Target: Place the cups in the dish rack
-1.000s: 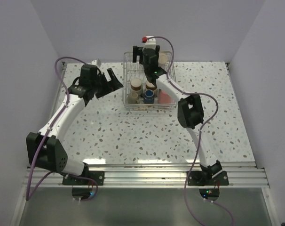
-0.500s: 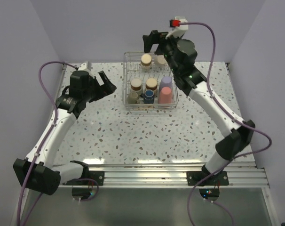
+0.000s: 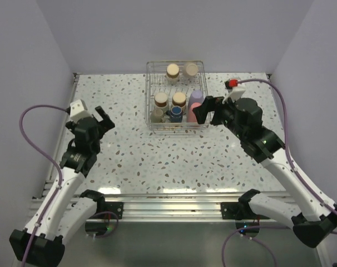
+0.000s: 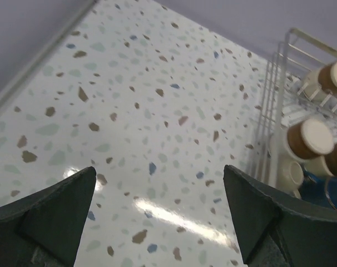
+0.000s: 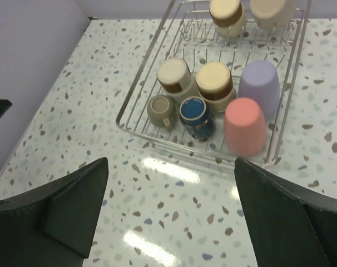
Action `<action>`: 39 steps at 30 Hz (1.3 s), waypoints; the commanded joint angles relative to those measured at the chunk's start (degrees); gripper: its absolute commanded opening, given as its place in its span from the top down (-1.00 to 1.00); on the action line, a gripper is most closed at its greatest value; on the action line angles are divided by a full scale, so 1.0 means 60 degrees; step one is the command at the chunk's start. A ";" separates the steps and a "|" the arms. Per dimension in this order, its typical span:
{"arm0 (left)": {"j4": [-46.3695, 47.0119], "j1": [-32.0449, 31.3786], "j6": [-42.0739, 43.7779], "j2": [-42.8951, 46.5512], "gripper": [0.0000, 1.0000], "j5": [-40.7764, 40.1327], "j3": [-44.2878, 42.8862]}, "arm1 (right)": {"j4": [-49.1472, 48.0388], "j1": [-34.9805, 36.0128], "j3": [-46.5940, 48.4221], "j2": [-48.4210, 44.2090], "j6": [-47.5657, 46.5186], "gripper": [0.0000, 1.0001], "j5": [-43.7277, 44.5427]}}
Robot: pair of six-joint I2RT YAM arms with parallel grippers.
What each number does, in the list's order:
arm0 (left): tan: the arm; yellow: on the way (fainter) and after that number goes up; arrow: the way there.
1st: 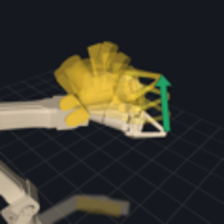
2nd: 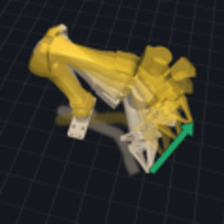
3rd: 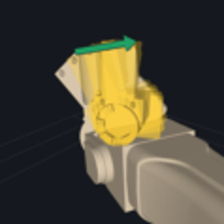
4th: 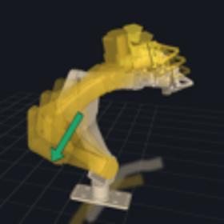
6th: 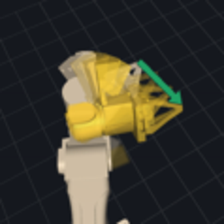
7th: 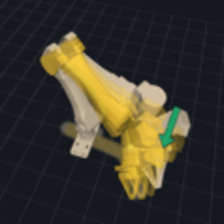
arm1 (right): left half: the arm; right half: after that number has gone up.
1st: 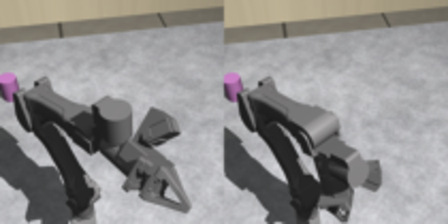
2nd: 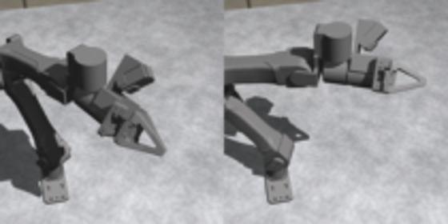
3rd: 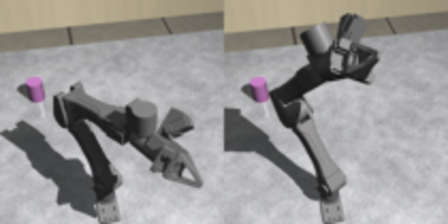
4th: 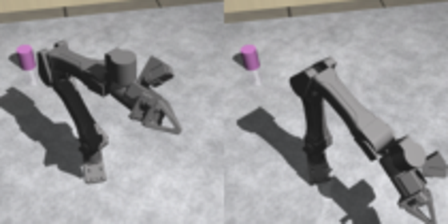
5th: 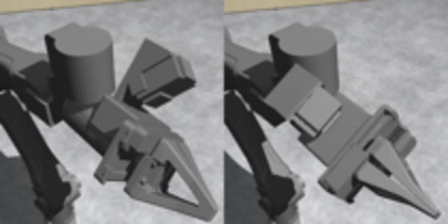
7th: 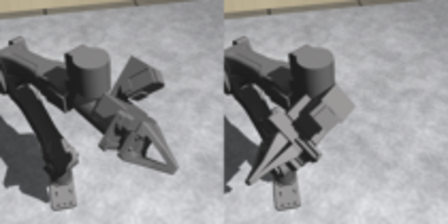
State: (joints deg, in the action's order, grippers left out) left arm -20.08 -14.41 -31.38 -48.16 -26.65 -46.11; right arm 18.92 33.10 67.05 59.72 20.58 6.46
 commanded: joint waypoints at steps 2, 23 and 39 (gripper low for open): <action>0.4388 0.0000 0.1360 0.0877 -1.00 -0.3143 0.2992 | 0.0874 -0.0009 -0.0815 -0.1558 0.0057 -0.97 -0.0096; 1.3319 0.1566 0.4468 -0.5285 -1.00 0.0556 0.5063 | 0.3776 -0.0009 -0.1726 -0.3464 -0.0032 -0.97 0.0095; 1.6182 0.2095 0.5040 -0.6257 -1.00 0.3065 0.6118 | 0.2722 -0.0009 -0.2384 -0.2630 0.0261 -0.97 0.0051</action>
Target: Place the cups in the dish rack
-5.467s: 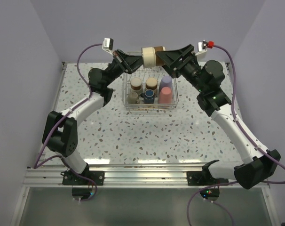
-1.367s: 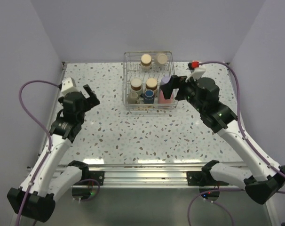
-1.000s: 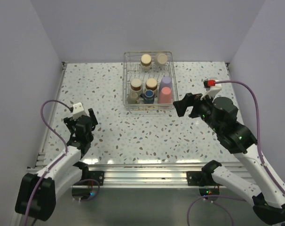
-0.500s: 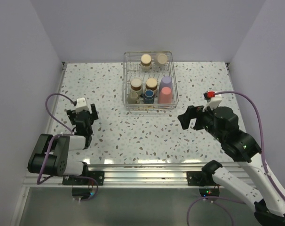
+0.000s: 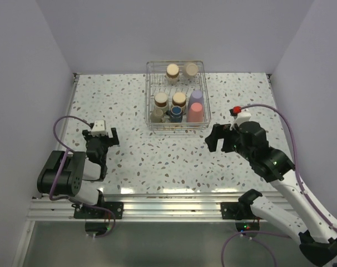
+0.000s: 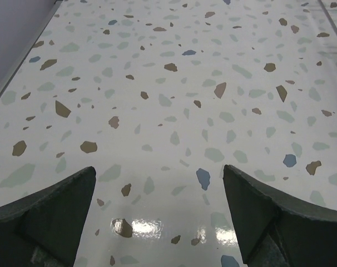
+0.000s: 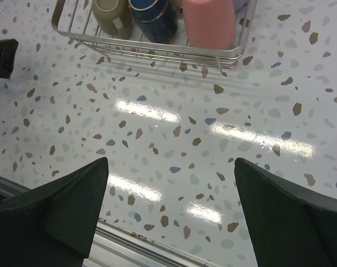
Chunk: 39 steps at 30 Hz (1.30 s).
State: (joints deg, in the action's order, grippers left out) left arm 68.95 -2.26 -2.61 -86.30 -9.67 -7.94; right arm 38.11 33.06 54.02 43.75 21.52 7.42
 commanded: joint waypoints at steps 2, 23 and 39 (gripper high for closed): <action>0.1895 0.0070 0.0318 -0.0088 -1.00 0.0191 -0.0141 | -0.0594 -0.0002 -0.0404 0.0004 0.0207 -0.97 -0.0065; 0.1648 0.0055 0.0289 -0.0001 -1.00 0.0206 -0.0170 | -0.0566 0.0013 -0.0552 -0.0450 0.0707 -0.97 0.0257; 0.1648 0.0055 0.0274 -0.0016 -1.00 0.0206 -0.0170 | 0.0621 0.0013 -0.0332 -0.1842 0.0793 -0.97 0.0916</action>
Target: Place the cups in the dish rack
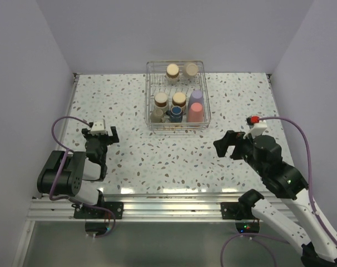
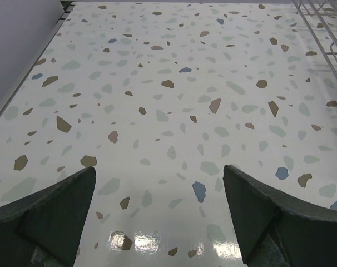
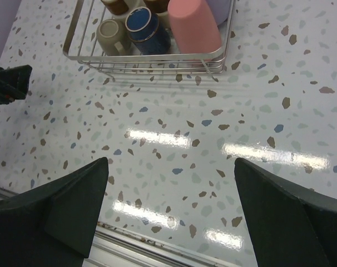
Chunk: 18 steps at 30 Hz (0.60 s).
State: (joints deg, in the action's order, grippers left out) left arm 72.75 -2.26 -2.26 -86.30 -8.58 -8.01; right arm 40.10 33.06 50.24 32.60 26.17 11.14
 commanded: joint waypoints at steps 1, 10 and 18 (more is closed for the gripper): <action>0.1015 0.0069 0.0216 -0.0001 -1.00 0.0024 -0.0159 | 0.0319 -0.0016 0.0328 0.0016 0.0047 -0.97 0.0341; 0.1014 0.0055 0.0216 -0.0001 -1.00 0.0024 -0.0159 | 0.0509 -0.0002 0.0782 0.0001 0.0121 -0.97 0.0400; 0.1015 0.0055 0.0231 -0.0001 -1.00 0.0024 -0.0159 | 0.0685 -0.0002 0.1192 -0.0101 0.0164 -0.97 0.1117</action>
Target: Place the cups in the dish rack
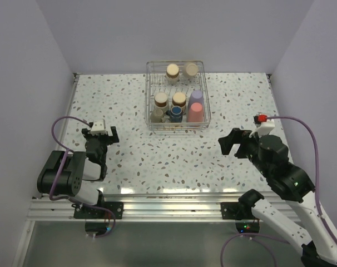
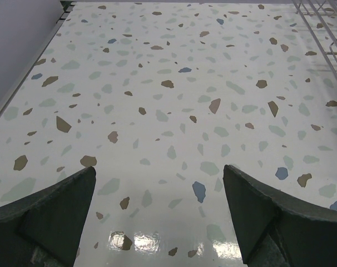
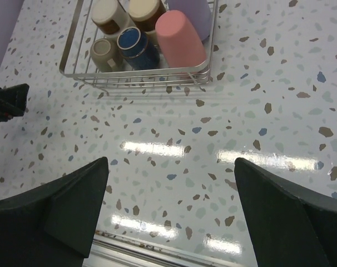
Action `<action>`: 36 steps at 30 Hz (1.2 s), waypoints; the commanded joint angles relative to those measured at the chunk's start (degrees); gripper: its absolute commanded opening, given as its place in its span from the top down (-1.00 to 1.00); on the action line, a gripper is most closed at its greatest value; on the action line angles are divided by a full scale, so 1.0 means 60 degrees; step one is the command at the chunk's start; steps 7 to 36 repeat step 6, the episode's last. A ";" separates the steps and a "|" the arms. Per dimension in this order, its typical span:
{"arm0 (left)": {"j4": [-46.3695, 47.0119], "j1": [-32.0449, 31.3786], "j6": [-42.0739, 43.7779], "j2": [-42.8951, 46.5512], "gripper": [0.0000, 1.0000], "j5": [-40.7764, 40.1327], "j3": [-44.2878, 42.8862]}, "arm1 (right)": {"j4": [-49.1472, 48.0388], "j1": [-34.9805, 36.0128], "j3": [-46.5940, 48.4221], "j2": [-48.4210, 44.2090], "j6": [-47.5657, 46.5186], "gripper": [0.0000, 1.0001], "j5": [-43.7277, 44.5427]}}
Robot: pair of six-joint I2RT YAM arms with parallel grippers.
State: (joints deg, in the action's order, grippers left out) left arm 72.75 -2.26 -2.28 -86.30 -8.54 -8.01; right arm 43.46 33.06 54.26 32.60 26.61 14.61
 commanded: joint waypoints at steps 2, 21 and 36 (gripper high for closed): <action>0.1015 0.0055 0.0234 -0.0001 -1.00 0.0016 -0.0159 | 0.0183 -0.0002 0.0609 -0.0203 0.0237 -0.97 0.0684; 0.1015 0.0055 0.0220 -0.0001 -1.00 0.0016 -0.0159 | 0.0387 -0.0002 0.0771 -0.0277 0.0399 -0.97 0.1370; 0.1015 0.0055 0.0220 -0.0001 -1.00 0.0016 -0.0159 | 0.0387 -0.0002 0.0771 -0.0277 0.0399 -0.97 0.1370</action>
